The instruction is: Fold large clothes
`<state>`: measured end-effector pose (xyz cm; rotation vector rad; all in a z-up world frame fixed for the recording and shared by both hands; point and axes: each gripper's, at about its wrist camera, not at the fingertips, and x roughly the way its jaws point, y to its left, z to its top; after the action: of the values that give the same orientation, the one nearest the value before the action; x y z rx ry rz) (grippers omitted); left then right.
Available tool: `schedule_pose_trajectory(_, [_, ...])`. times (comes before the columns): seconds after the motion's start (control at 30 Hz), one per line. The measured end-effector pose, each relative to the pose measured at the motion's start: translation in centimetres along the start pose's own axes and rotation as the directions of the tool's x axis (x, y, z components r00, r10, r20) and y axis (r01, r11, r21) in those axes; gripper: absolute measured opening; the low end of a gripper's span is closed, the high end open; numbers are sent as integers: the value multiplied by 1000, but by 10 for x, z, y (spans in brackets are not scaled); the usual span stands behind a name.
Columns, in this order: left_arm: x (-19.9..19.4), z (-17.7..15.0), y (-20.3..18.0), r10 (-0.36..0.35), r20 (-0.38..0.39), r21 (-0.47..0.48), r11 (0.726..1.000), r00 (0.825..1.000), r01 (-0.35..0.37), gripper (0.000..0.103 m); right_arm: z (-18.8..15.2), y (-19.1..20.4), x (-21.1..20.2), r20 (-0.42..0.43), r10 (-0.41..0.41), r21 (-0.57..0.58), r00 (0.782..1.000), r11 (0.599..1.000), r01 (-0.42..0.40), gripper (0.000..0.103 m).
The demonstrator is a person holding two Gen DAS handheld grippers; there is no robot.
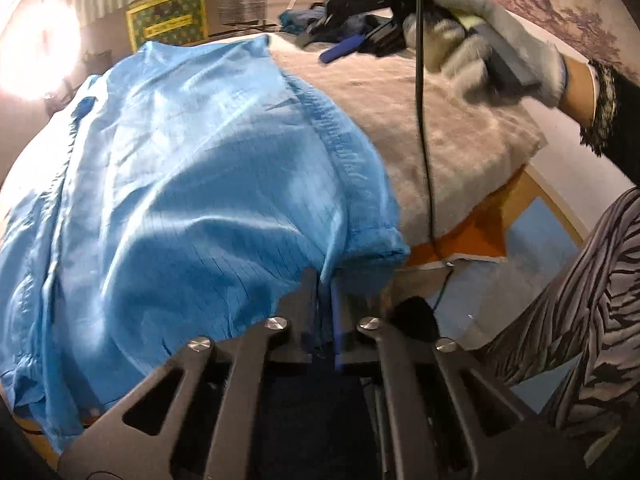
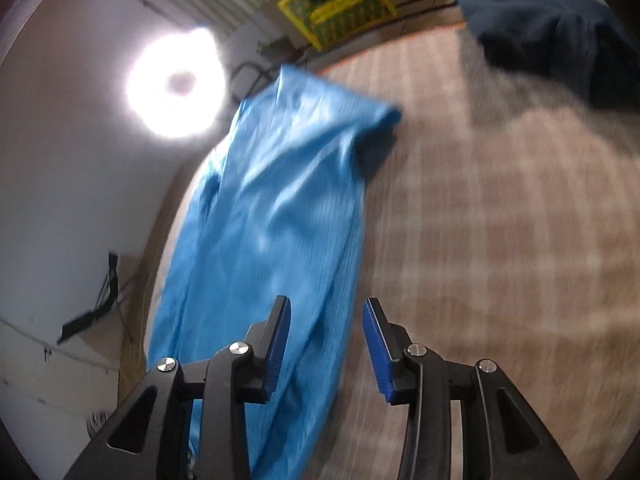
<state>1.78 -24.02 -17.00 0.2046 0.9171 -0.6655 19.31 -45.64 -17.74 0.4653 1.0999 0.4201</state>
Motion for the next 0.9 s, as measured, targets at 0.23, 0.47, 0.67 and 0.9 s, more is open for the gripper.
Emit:
schedule_pose_trajectory(0.23, [-11,-2,-21,-68,-10,28,997,998,68,1,-53,3,28,-135,14,-32,991,999,-18,23])
schedule_pose_trajectory(0.47, [-33,11,-13,-57,64,-31,998,996,59,37,-70,26,13,-186,171,-84,968,978,-189,24])
schedule_pose_trajectory(0.67, [-14,38,-13,-51,75,-63,996,996,56,50,-68,21,-38,-51,186,-81,981,979,-189,41])
schedule_pose_trajectory(0.9, [39,37,-43,101,-37,0,995,994,-102,51,-48,-11,-57,64,118,-8,991,993,-117,46])
